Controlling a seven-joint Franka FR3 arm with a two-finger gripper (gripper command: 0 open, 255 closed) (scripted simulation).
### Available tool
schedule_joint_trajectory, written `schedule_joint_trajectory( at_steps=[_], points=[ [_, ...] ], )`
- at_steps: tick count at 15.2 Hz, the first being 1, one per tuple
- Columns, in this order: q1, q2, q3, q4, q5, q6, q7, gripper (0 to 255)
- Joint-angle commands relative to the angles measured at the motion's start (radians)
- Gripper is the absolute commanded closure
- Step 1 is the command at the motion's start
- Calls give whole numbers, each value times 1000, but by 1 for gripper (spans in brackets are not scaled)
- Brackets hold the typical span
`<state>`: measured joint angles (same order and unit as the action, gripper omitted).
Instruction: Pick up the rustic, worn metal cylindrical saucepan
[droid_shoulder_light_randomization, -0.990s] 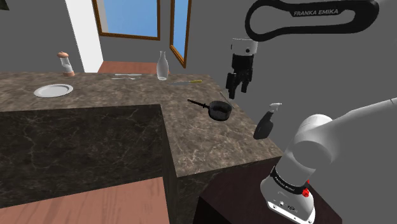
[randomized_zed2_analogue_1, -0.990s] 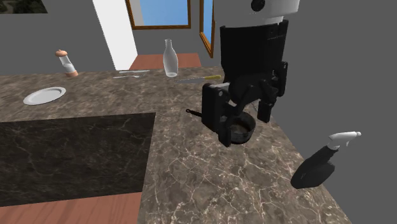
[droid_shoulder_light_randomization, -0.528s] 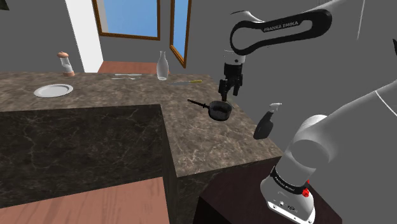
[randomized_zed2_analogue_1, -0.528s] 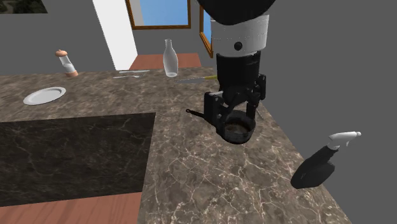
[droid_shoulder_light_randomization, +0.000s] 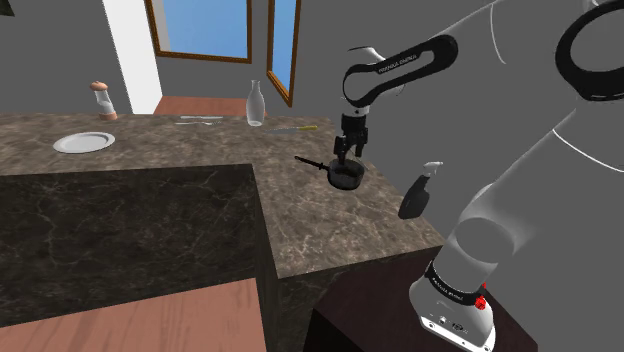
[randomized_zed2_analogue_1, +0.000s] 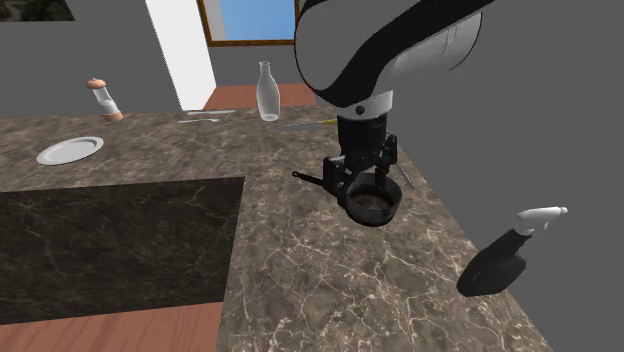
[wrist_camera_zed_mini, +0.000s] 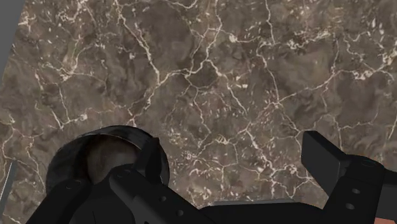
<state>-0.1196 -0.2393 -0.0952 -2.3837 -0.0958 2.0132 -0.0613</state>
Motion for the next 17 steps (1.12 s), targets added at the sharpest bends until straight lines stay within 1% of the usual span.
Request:
schedule_joint_trajectory(
  at_steps=[1, 6, 11, 17],
  points=[
    [-9, 75, -15, 29, -3, 49, -20, 0],
    [-33, 260, -46, 126, 3, 143, -73, 0],
    [-61, 447, -65, 253, 25, 207, -127, 0],
    [-64, 502, -62, 236, 31, 279, -127, 0]
  ],
)
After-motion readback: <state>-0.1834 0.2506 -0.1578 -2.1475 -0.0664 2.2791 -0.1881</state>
